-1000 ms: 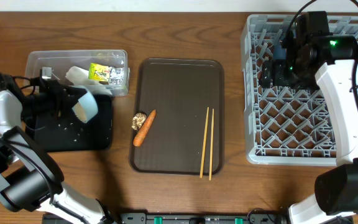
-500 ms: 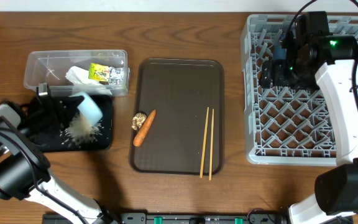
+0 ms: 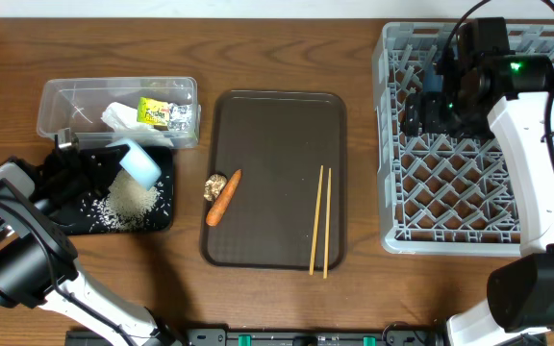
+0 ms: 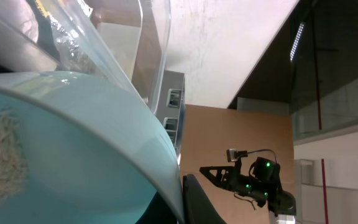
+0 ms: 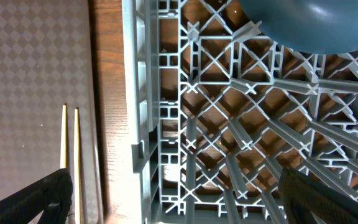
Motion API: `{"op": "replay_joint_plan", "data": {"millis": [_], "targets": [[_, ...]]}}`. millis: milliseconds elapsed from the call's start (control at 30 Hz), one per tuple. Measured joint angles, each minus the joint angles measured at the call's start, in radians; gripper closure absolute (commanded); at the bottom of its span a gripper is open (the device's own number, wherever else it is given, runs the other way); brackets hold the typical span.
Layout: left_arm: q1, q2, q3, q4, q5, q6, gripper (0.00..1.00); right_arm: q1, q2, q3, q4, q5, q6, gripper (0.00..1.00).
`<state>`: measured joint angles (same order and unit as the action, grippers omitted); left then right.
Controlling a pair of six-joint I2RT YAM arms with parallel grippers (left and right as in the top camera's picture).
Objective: Sort waste into correct bins and load items into the dishwasher rack
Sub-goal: 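Tilt the white bowl with the left gripper to pour rice onto black tray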
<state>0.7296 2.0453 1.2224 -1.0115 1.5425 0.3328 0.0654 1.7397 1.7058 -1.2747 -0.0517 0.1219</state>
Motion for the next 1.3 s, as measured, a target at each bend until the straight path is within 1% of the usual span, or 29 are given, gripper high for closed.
{"op": "replay_joint_plan", "data": {"millis": [600, 733, 900, 1033, 1300], "targets": [[0.0, 0.0, 0.002, 0.008, 0.001, 0.035, 0.94, 0.0, 0.0, 0.0, 0.0, 0.008, 0.0, 0.01], [0.0, -0.003, 0.003, 0.044, 0.003, 0.039, 0.94, 0.0, 0.0, 0.0, 0.0, 0.008, 0.0, 0.01], [0.0, -0.016, 0.005, 0.169, 0.004, 0.037, 0.94, 0.0, 0.0, 0.0, 0.0, 0.009, 0.0, 0.01], [0.0, -0.017, 0.01, 0.232, 0.005, 0.034, 0.94, 0.0, 0.0, 0.0, 0.0, 0.011, 0.0, 0.01], [0.0, -0.018, 0.011, 0.251, 0.005, 0.019, 0.94, 0.0, 0.0, 0.0, 0.0, 0.012, 0.0, 0.01]]}}
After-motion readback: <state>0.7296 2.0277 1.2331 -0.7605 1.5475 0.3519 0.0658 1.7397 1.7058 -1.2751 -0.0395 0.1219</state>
